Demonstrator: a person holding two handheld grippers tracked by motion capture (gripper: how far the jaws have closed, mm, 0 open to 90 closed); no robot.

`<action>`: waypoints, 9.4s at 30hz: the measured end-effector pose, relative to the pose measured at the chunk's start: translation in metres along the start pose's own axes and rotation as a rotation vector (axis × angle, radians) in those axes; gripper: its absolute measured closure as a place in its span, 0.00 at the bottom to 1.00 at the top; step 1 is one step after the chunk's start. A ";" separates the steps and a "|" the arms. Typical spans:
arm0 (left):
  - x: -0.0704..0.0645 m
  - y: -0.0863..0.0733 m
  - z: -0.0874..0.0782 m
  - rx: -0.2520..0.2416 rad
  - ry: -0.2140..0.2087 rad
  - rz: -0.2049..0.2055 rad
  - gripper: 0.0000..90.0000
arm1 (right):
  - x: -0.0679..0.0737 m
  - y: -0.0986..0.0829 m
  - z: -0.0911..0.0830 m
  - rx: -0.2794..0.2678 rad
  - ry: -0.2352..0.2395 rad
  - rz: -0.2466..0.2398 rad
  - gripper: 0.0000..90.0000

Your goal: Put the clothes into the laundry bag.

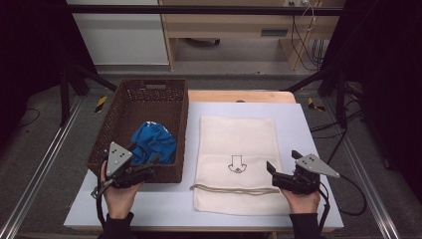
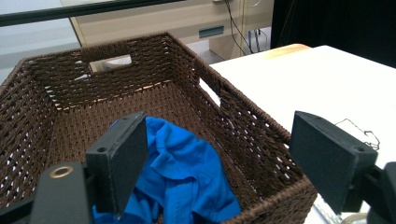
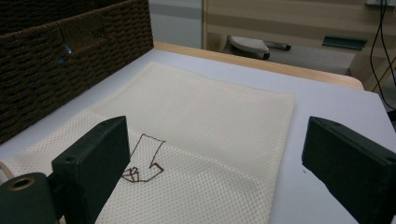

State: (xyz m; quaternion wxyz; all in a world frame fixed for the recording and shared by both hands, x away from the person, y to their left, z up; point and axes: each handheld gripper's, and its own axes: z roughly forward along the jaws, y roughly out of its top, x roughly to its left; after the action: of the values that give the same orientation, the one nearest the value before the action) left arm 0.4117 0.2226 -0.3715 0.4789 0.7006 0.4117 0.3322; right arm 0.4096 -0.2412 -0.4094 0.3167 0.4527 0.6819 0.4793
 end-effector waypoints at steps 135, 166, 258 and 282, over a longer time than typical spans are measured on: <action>-0.165 -0.041 0.118 0.260 -0.407 0.244 0.94 | 0.060 -0.037 0.055 0.386 0.195 -0.187 0.76; -0.173 -0.079 0.082 0.302 -0.512 0.135 0.99 | 0.051 -0.023 0.045 0.250 0.164 -0.107 0.97; 0.077 0.012 0.145 0.544 0.002 0.057 0.07 | 0.046 -0.001 0.032 0.080 0.170 -0.068 0.97; 0.075 -0.002 0.161 0.799 0.022 0.079 0.63 | 0.047 -0.003 0.036 0.102 0.179 -0.074 0.98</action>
State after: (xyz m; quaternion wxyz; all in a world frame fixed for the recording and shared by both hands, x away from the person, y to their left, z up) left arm 0.5828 0.2261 -0.4202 0.1511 0.8433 0.4863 0.1718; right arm 0.4216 -0.1856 -0.4241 0.2487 0.3983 0.7470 0.4706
